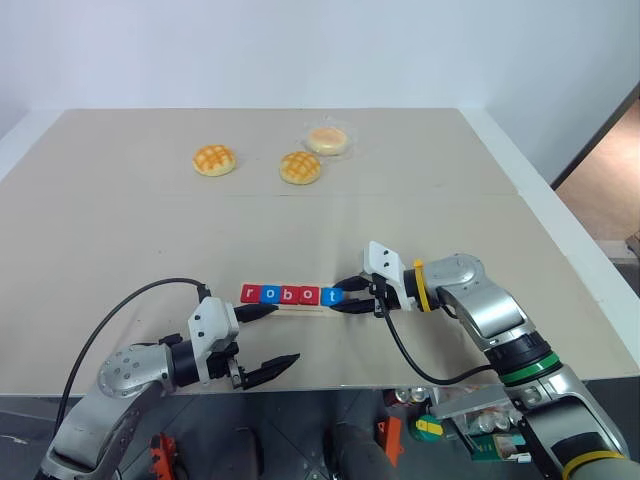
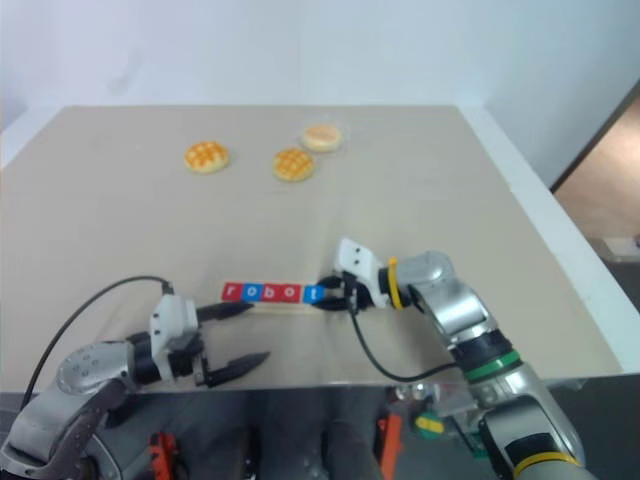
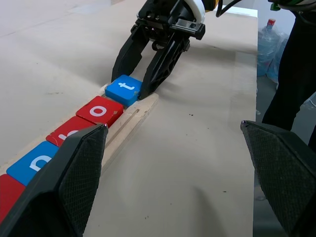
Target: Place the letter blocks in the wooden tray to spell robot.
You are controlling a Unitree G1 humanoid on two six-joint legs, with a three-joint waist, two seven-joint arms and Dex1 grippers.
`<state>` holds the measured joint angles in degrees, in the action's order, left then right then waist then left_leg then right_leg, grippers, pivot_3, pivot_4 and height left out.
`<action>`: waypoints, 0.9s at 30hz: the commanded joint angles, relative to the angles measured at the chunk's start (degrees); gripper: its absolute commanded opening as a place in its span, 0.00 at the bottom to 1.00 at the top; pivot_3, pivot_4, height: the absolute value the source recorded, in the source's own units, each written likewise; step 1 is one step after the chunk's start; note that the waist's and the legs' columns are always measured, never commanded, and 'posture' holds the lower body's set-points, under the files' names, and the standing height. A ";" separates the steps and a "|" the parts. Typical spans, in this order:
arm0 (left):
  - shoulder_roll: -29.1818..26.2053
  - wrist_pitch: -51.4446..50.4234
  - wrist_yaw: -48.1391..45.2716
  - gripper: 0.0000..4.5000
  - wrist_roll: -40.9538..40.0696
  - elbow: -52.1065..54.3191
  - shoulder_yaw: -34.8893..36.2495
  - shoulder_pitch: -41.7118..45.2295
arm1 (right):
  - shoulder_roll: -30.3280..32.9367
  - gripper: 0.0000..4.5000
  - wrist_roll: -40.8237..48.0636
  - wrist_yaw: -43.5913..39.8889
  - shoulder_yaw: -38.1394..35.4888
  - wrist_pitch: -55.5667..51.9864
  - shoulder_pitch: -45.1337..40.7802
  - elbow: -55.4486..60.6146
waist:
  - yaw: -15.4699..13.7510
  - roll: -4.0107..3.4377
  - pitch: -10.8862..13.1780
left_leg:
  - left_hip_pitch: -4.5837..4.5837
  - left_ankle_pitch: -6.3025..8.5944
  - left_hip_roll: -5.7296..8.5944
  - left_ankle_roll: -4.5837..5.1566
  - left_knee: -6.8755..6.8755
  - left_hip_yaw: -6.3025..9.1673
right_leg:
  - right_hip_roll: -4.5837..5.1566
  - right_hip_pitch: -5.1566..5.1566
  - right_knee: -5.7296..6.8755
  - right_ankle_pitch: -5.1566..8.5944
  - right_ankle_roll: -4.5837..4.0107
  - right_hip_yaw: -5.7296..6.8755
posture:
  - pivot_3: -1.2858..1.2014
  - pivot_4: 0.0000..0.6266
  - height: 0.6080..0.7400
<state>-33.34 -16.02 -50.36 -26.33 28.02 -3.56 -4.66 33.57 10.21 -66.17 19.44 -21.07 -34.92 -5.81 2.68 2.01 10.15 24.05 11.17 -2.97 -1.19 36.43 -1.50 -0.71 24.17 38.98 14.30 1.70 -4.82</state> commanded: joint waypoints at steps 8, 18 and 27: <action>-0.27 1.23 -0.07 1.00 0.29 2.04 0.61 -0.35 | -1.06 0.27 -0.71 -0.27 -0.83 0.97 -1.93 -1.07 | 0.04 0.00 0.00 | 0.00 0.00 -0.01 0.00 0.00 0.00 | -0.01 0.01 0.00 -0.01 0.00 0.00 | 0.52 0.24 1.00; 0.11 0.96 0.76 1.00 0.23 2.02 0.84 -1.01 | -1.90 0.38 -0.99 -1.74 -0.25 -0.03 -2.94 -3.08 | 0.04 0.00 0.00 | 0.00 0.00 -0.01 0.00 0.00 0.00 | -0.01 0.00 0.00 -0.01 0.00 0.00 | 0.52 0.24 1.00; 0.05 1.22 0.82 1.00 0.76 1.93 0.71 -0.95 | -2.72 0.99 0.95 -0.98 -2.59 -2.96 -3.51 -0.90 | 0.04 0.00 0.00 | 0.00 0.00 0.00 0.00 0.02 -0.01 | 0.00 0.01 0.00 -0.03 0.00 -0.01 | 0.52 0.24 1.00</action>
<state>-33.04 -16.01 -49.58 -25.33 28.01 -3.57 -5.66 31.16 9.95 -67.59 19.22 -23.52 -37.05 -8.96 2.71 2.01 10.15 24.05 11.17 -2.98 -1.19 36.45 -1.51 -0.71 24.18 38.99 14.27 1.70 -4.83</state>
